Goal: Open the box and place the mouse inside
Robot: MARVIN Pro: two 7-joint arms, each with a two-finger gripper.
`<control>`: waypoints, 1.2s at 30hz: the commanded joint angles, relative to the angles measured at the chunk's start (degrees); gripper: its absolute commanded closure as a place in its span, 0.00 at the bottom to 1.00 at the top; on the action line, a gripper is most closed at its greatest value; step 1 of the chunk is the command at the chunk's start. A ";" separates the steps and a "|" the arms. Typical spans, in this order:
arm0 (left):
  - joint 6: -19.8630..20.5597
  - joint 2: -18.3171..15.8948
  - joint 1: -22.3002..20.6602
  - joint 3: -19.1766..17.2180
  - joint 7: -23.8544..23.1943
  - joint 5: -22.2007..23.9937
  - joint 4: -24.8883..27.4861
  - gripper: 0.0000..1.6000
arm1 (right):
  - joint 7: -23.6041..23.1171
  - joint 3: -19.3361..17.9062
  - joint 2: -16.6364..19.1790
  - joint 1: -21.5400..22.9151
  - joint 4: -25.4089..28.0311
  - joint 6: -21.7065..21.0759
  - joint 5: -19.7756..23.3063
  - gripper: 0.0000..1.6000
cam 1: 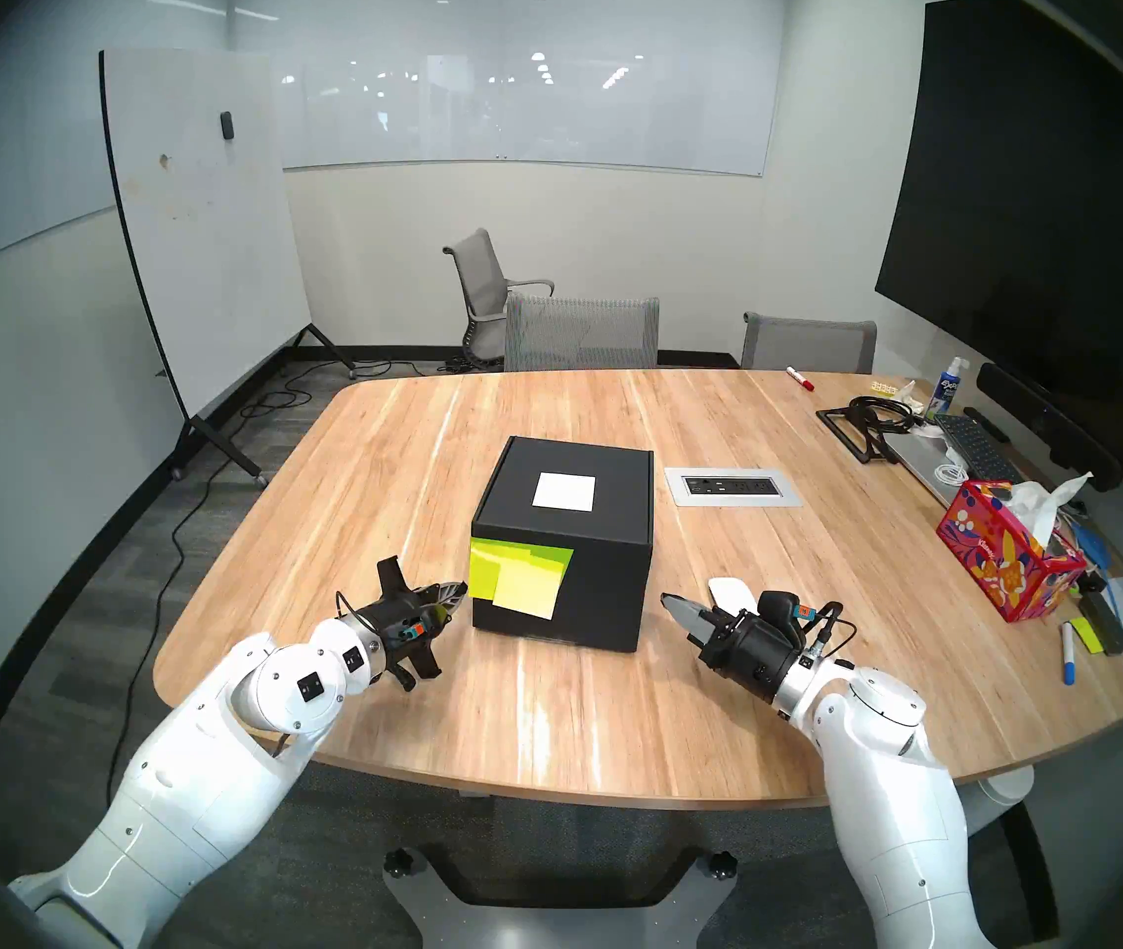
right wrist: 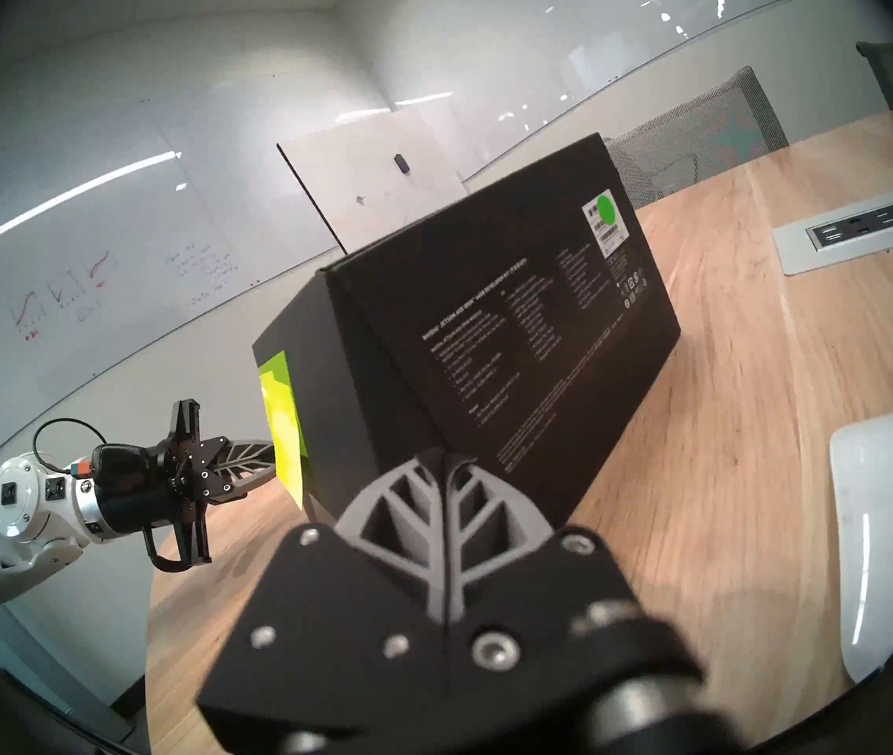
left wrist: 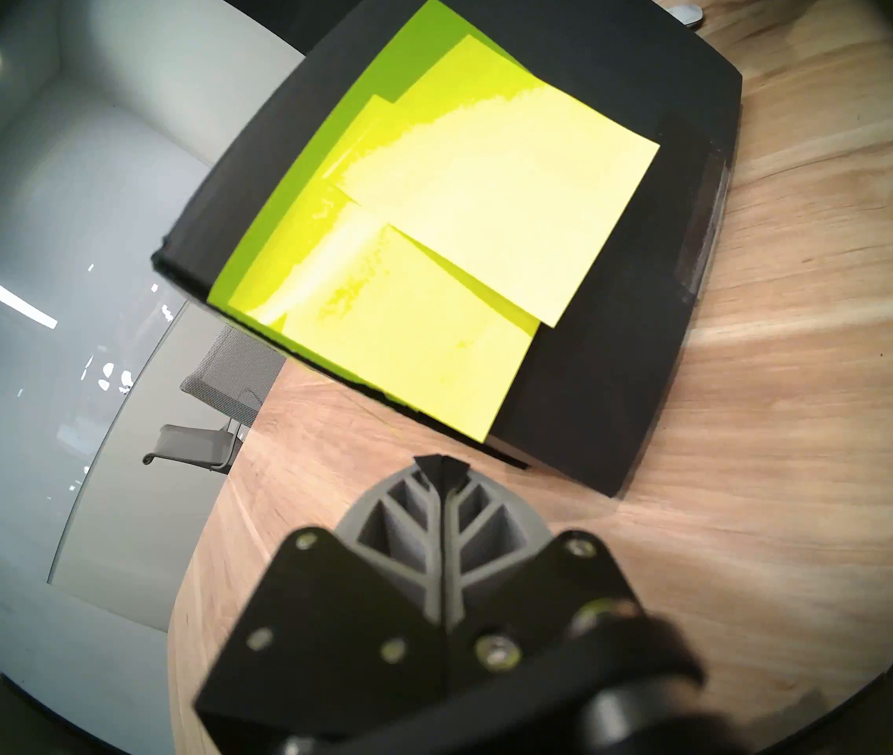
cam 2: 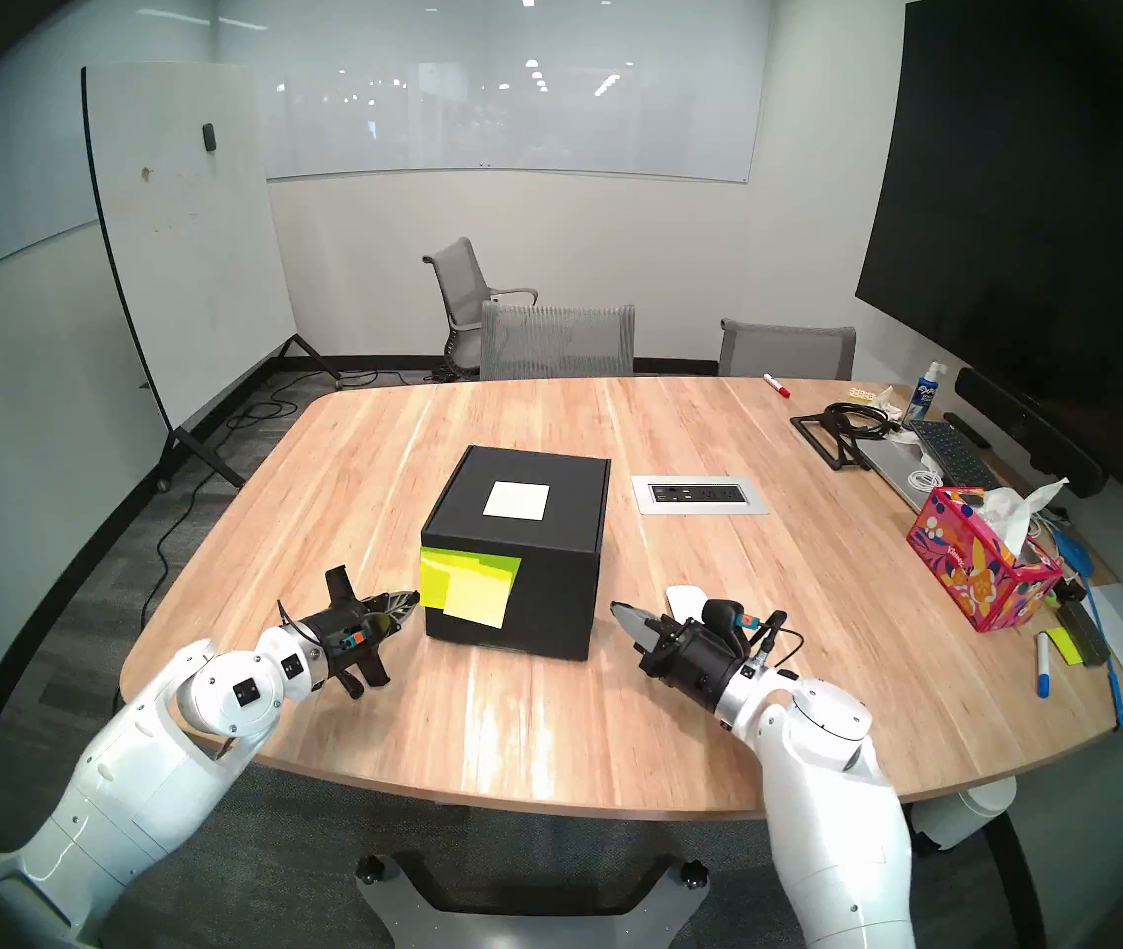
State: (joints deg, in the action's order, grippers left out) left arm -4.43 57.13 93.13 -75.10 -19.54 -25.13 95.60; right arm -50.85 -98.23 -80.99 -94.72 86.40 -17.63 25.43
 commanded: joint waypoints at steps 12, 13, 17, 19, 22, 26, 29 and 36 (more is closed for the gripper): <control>0.12 -0.24 -0.34 -0.35 -0.15 0.77 1.41 1.00 | -2.96 0.37 -0.30 4.09 -4.08 1.28 1.09 1.00; 0.12 -0.28 -0.33 -0.34 -0.16 0.80 1.43 1.00 | -3.16 0.45 -0.30 4.24 -4.36 1.33 1.10 1.00; 0.22 -0.40 -0.29 -0.31 -0.21 0.89 1.53 1.00 | -3.84 0.60 -0.34 4.60 -5.13 1.61 1.27 1.00; 0.22 -0.44 -0.26 -0.30 -0.24 0.97 1.56 1.00 | -4.24 0.74 -0.31 4.75 -5.46 1.65 1.37 1.00; 0.28 -0.52 -0.23 -0.30 -0.34 1.16 1.63 1.00 | -4.51 0.89 -0.34 4.94 -5.72 1.62 1.40 1.00; 0.38 -0.61 -0.23 -0.29 -0.46 1.31 1.71 1.00 | -4.76 0.97 -0.37 5.17 -5.92 1.44 1.51 1.00; 0.35 -0.69 -0.28 -0.29 -0.53 1.51 1.68 1.00 | -4.97 1.00 -0.47 5.38 -6.04 1.22 1.69 1.00; 0.50 -0.75 -0.62 -0.24 -0.72 1.79 1.34 1.00 | -5.65 0.88 -0.78 5.68 -7.18 1.49 2.27 1.00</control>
State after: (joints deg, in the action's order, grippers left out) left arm -4.13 56.26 93.13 -75.13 -20.06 -23.58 96.11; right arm -55.64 -97.06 -81.35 -90.34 79.39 -16.29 26.61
